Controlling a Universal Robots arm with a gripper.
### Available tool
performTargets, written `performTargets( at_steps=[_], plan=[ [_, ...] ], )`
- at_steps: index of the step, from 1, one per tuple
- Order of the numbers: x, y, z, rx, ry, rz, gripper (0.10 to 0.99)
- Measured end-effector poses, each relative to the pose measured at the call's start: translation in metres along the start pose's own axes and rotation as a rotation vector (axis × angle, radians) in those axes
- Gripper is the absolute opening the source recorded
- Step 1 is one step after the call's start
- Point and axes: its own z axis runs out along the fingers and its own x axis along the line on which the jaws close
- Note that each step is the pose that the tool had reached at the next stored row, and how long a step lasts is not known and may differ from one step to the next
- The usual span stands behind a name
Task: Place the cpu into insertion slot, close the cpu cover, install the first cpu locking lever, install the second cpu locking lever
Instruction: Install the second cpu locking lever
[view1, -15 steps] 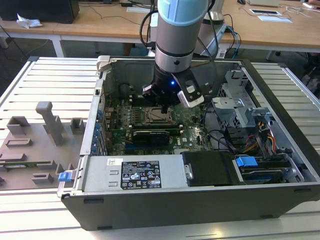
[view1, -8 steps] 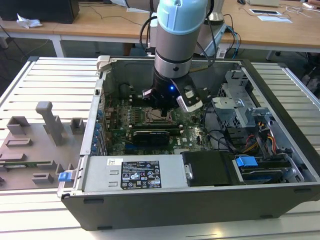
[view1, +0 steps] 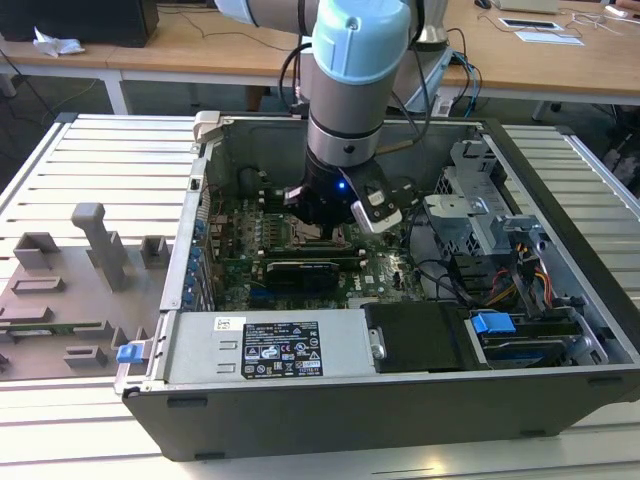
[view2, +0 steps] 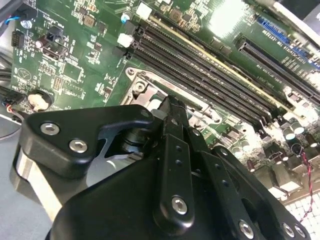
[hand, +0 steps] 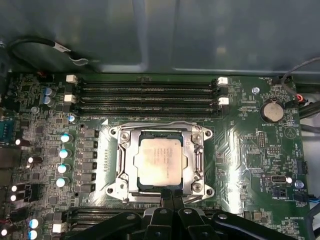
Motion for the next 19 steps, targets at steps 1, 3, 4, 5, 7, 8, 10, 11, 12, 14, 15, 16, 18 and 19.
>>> performTargets(
  at_steps=[1, 3, 4, 5, 7, 8, 10, 11, 12, 14, 15, 16, 18, 19],
  plan=[
    [0.0001, -0.0004, -0.0002, 0.0, -0.0001, 0.0, 0.106],
    [-0.0005, -0.0018, -0.0006, 0.0, -0.0002, 0.0, 0.106],
    [-0.0002, -0.0037, -0.001, -0.001, -0.0001, 0.0, 0.106],
    [0.0026, -0.0082, -0.0019, -0.008, -0.0005, 0.0, 0.106],
    [0.0068, -0.0103, -0.0023, -0.025, -0.0008, 0.0, 0.106],
    [0.0105, -0.0116, -0.0026, -0.042, -0.0011, 0.0, 0.106],
    [0.015, -0.0144, -0.0031, -0.054, -0.0014, 0.0, 0.106],
    [0.0171, -0.0166, -0.0035, -0.055, -0.0014, 0.0, 0.106],
    [0.0187, -0.0184, -0.0038, -0.056, -0.0014, 0.0, 0.106],
    [0.0241, -0.0223, -0.004, -0.058, -0.0016, 0.0, 0.106],
    [0.0285, -0.023, -0.0031, -0.061, -0.0014, -0.001, 0.106],
    [0.0326, -0.0232, -0.0014, -0.066, -0.0008, -0.004, 0.106],
    [0.0363, -0.0237, 0.0011, -0.069, 0.0002, -0.008, 0.106],
    [0.0381, -0.024, 0.0026, -0.07, 0.0008, -0.011, 0.106]
  ],
)
